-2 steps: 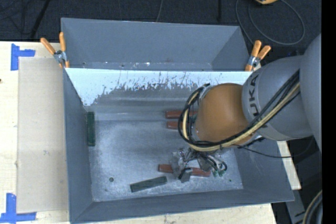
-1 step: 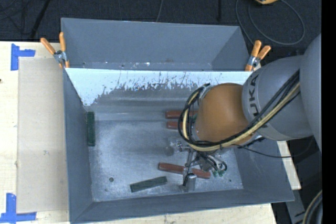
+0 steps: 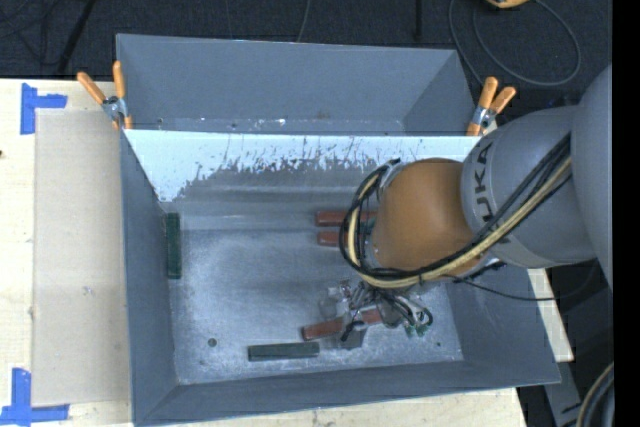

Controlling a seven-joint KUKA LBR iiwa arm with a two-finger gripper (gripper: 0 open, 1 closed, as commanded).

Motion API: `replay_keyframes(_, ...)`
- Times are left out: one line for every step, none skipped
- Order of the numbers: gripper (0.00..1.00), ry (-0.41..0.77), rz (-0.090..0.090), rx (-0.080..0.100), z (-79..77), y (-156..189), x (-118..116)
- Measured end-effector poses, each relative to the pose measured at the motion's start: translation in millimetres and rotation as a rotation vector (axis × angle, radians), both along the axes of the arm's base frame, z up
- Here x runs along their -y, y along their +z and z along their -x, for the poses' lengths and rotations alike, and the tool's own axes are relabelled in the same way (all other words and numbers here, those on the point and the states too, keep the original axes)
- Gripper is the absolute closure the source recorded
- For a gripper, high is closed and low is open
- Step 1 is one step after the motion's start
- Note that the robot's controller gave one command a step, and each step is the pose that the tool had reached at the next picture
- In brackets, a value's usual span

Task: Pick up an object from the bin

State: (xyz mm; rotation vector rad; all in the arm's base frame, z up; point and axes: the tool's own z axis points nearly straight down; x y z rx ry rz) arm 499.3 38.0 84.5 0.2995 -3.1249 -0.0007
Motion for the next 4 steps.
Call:
replay_keyframes(1.0,0.0,0.0,0.0,0.0,0.0,0.0)
replay_keyframes(1.0,0.002,0.0,0.003,-25.2,101.7,-20.4)
replay_keyframes(1.0,0.002,0.0,0.003,-25.2,101.7,-20.4)
replay_keyframes(1.0,0.139,-0.001,-0.001,-26.7,111.6,-14.0)
